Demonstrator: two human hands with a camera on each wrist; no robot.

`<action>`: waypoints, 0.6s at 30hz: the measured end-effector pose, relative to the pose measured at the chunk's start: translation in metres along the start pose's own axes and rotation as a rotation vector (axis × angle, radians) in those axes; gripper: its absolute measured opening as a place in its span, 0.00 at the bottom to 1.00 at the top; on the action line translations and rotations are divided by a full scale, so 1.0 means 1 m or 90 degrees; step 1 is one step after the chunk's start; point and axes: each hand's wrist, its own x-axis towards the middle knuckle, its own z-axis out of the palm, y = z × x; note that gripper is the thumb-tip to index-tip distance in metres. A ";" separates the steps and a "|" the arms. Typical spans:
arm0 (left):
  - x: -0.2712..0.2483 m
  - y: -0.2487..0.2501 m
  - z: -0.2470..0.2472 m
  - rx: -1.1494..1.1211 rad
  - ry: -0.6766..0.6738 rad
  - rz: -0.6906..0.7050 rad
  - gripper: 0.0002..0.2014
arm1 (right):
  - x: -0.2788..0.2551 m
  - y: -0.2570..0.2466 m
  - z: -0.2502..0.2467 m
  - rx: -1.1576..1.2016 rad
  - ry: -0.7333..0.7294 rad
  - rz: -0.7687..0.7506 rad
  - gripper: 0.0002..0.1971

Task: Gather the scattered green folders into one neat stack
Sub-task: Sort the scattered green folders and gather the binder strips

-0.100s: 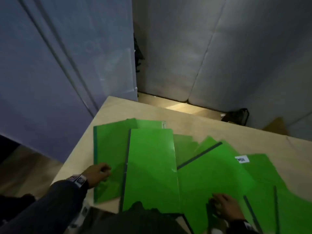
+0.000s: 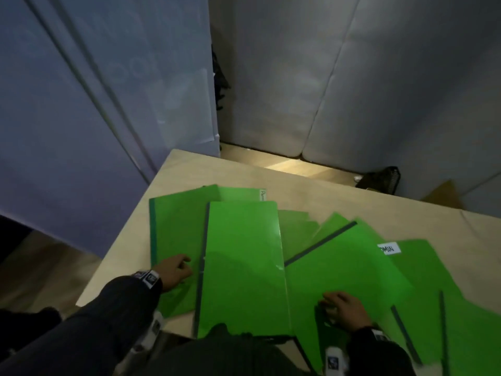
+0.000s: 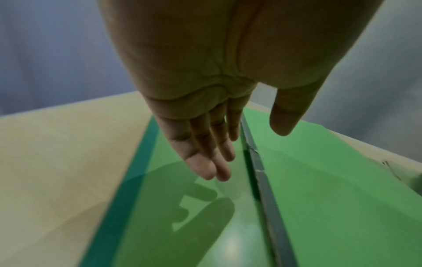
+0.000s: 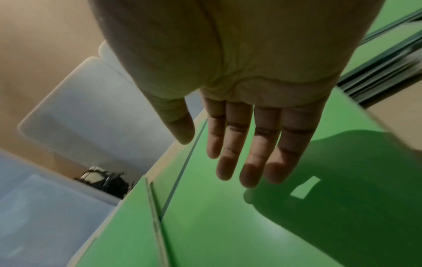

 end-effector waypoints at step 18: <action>0.009 0.063 0.016 -0.361 0.016 0.034 0.07 | -0.026 -0.045 0.082 0.032 -0.081 0.014 0.17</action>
